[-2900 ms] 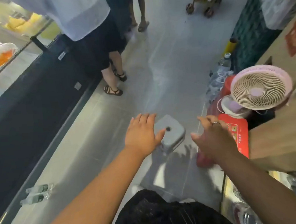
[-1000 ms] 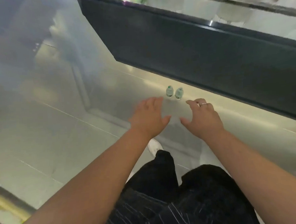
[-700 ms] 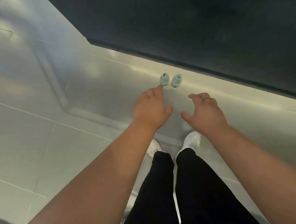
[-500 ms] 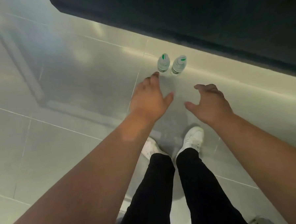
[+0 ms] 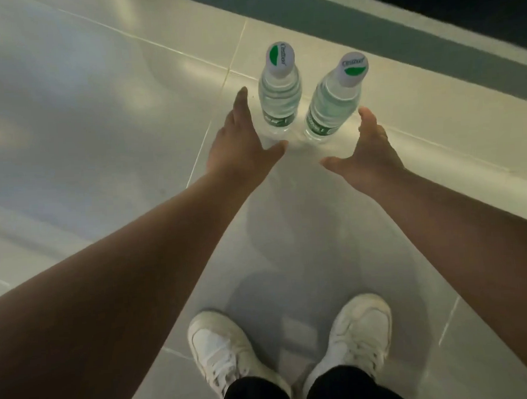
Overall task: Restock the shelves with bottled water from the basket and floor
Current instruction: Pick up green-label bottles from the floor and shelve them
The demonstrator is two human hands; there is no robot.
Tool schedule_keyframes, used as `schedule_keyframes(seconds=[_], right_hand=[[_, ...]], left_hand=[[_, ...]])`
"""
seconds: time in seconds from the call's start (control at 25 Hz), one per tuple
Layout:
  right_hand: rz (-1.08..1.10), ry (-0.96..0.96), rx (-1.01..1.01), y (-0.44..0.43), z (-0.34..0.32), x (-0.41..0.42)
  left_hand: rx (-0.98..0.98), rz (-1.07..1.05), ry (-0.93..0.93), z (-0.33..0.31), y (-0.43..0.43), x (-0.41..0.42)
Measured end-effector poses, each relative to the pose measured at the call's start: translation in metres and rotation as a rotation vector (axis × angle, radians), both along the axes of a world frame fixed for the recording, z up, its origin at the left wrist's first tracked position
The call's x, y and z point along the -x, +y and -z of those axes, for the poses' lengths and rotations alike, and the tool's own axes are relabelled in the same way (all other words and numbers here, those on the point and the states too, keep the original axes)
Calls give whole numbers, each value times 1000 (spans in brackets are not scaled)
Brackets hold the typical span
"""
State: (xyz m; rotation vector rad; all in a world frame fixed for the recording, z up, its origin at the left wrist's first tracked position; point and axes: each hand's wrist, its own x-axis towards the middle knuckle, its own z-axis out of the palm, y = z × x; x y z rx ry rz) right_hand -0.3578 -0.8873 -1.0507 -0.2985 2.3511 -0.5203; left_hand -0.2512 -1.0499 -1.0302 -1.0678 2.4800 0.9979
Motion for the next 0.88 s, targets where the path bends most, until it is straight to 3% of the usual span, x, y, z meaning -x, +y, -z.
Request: schedule_keyframes(seconds=[0.2,0.36,0.48,0.68,0.88], right_hand=[[80,-28,401,-21,41,29],[61,-56,472,-14,47,23],[65,-197,383,4,32,-1],[158,-434,344,43,-25,-67],[287,-525,394,75,-151,-122]], left_hand=[[-260,-66,309,50,-21,43],[-328,-48,254,51,-26,34],[-405,-13,130,34,-22,5],[-554,-90,5,-30,6,-61],[-707,-236,-23,-149,41,-109]])
